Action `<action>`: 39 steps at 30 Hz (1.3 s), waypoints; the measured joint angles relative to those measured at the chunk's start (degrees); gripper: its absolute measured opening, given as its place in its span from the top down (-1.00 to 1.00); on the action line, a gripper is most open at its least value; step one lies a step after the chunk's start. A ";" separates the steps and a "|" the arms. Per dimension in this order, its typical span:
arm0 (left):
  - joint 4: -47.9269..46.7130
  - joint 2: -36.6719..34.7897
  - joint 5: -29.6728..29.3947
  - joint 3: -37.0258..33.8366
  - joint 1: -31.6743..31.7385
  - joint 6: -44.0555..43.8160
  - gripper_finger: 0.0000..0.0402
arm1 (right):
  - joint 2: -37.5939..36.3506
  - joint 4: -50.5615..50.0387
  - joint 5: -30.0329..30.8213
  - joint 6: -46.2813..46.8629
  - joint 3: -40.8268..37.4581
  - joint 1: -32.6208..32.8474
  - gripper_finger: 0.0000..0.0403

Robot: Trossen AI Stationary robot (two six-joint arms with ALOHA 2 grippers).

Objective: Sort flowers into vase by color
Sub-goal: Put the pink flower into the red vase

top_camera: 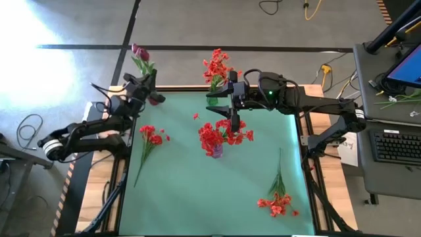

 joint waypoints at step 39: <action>9.95 12.52 -8.59 3.10 13.46 -0.66 1.00 | 0.00 -0.31 1.44 -1.59 -0.04 0.00 0.05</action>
